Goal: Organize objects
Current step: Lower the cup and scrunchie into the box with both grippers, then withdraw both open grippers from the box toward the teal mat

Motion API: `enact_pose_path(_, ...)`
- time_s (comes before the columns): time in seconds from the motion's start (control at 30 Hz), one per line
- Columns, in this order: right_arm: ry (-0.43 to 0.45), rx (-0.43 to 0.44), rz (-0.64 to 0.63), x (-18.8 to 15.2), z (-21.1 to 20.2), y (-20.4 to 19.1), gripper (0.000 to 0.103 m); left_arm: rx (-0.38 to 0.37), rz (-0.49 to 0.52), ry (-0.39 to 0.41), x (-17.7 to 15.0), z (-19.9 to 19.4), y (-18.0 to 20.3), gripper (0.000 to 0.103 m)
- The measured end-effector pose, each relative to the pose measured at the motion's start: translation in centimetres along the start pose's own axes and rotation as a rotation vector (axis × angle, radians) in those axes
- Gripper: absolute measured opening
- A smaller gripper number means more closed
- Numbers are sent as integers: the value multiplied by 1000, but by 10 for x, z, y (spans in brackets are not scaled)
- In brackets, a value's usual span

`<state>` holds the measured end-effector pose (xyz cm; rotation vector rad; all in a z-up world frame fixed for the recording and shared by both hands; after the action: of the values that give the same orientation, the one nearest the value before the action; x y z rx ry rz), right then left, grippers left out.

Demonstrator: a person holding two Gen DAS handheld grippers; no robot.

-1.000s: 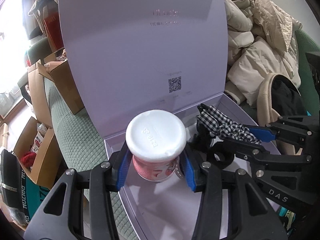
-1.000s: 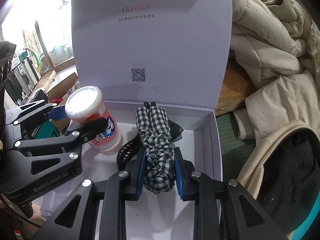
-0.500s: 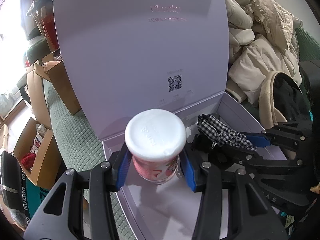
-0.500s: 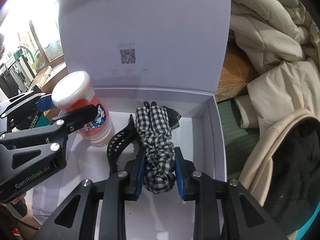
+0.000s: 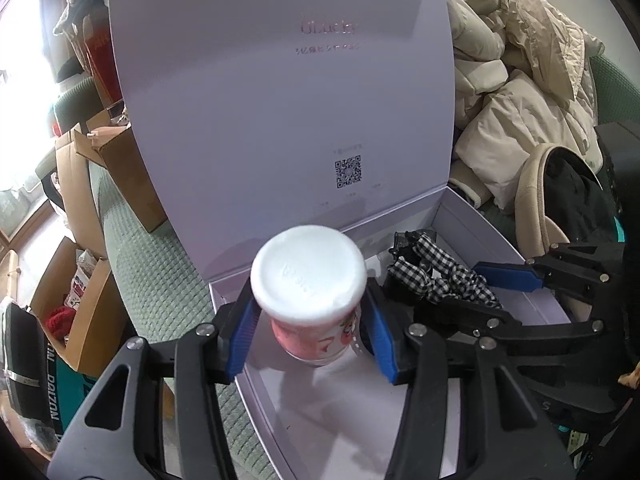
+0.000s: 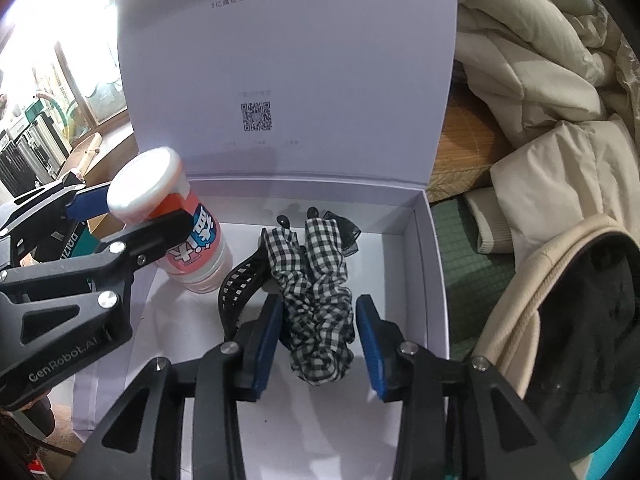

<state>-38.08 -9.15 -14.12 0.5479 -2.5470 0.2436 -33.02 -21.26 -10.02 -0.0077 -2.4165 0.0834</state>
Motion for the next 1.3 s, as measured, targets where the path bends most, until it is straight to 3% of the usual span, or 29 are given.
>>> enact_pose_path(0.5, 60, -18, 3, 5, -52, 7, 39, 18, -23, 36, 12, -35, -3, 54)
enact_pose_path(0.97, 151, -40, -11, 13, -121, -6, 40, 3, -57, 122, 33, -98, -8, 55)
enact_pose_path(1.3, 213, -53, -23, 8, -164, -11, 46, 18, -56, 186, 41, -144, 0, 64)
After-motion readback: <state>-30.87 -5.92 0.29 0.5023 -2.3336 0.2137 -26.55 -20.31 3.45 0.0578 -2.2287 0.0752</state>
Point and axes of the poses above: each gripper's, at about its wrist camera, not at the fingertips, and z roughly the way its jaws point, y to its right, x to its top, the point moved 9 cm from there along z, roughly the way its jaws point, and after that the axes turned 2 degrees about x, right-handed, at the moved point
